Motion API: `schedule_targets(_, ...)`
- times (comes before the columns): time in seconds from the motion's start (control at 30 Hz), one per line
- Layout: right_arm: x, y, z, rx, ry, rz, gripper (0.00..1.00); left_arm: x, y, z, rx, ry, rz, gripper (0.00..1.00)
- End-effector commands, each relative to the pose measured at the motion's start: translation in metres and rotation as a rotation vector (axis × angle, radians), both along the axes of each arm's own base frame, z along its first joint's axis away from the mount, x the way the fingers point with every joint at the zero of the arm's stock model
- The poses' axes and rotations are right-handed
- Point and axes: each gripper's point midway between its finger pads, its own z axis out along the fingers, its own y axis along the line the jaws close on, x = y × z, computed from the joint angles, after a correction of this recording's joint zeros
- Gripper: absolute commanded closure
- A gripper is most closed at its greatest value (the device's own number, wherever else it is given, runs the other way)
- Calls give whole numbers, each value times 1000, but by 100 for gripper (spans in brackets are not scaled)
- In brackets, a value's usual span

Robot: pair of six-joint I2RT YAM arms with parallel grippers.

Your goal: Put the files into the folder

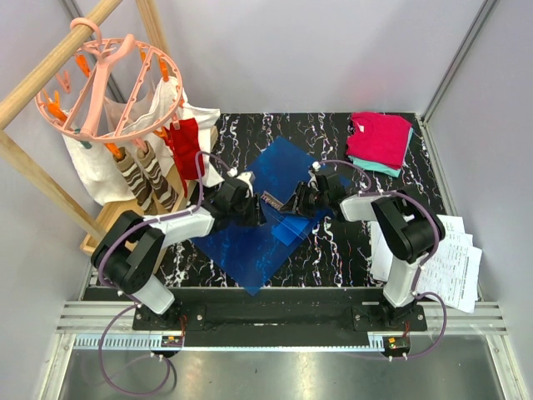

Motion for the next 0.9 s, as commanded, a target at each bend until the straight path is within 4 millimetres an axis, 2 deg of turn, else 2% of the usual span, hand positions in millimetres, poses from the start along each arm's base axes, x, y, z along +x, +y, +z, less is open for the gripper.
schedule_targets(0.0,13,15,15,95,-72,30,62,10,-17,31,-73,-44,-30,59)
schedule_targets(0.1,17,12,8,77,-74,16,71,9,-17,27,-71,-34,-30,59)
schedule_targets(0.27,21,10,8,84,-84,13,78,5,-14,21,-61,-24,-27,59)
schedule_targets(0.6,26,15,13,153,-73,31,73,-1,-13,13,-47,-9,-31,59)
schedule_targets(0.73,28,15,7,153,-60,27,70,-3,-13,12,-43,-10,-32,58)
schedule_targets(0.87,31,15,7,154,-62,22,72,-3,-12,12,-39,-11,-33,58)
